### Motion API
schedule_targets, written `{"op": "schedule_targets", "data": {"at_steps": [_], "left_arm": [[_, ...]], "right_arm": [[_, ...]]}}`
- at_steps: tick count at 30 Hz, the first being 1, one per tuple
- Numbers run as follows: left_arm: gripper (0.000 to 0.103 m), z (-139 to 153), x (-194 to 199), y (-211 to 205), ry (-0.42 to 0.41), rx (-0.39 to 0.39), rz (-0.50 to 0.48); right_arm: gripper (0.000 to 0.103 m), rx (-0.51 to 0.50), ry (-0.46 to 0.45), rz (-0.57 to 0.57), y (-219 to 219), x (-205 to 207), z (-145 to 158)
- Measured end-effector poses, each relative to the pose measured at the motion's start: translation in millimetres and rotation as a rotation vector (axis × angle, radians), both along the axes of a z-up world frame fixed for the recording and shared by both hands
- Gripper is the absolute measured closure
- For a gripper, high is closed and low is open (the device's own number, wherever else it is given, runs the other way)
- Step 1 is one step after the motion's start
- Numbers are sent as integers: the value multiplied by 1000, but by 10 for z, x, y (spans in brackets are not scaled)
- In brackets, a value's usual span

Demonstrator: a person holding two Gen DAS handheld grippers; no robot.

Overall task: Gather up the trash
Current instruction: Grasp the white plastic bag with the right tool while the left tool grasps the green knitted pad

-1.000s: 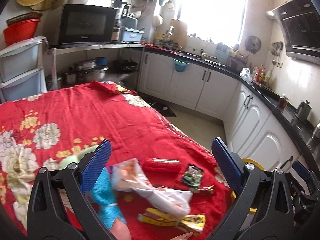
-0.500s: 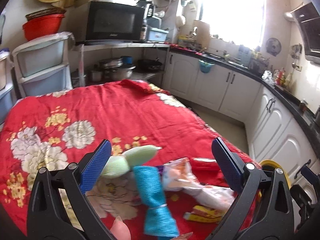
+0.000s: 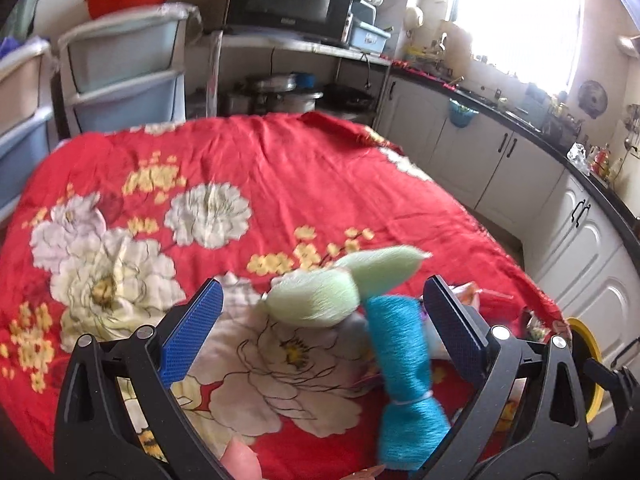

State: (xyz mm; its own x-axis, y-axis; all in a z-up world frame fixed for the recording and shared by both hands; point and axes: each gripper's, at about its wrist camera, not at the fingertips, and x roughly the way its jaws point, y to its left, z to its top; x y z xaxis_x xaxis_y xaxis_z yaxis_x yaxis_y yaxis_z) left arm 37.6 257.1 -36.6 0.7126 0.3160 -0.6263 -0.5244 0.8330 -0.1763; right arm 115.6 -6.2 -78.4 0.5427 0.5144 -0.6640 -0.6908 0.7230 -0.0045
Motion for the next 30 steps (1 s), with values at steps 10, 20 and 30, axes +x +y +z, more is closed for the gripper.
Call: {"op": "schedule_targets", "data": {"at_steps": [10, 20, 30], "left_arm": [[11, -338, -24, 356, 5, -225, 21], [11, -474, -40, 469, -39, -436, -3], [16, -689, 0, 706, -135, -826, 26]], "right_arm": [[54, -110, 76, 36, 306, 256, -388], [86, -71, 105, 44, 298, 304, -376], [89, -29, 53, 51, 260, 216, -180]]}}
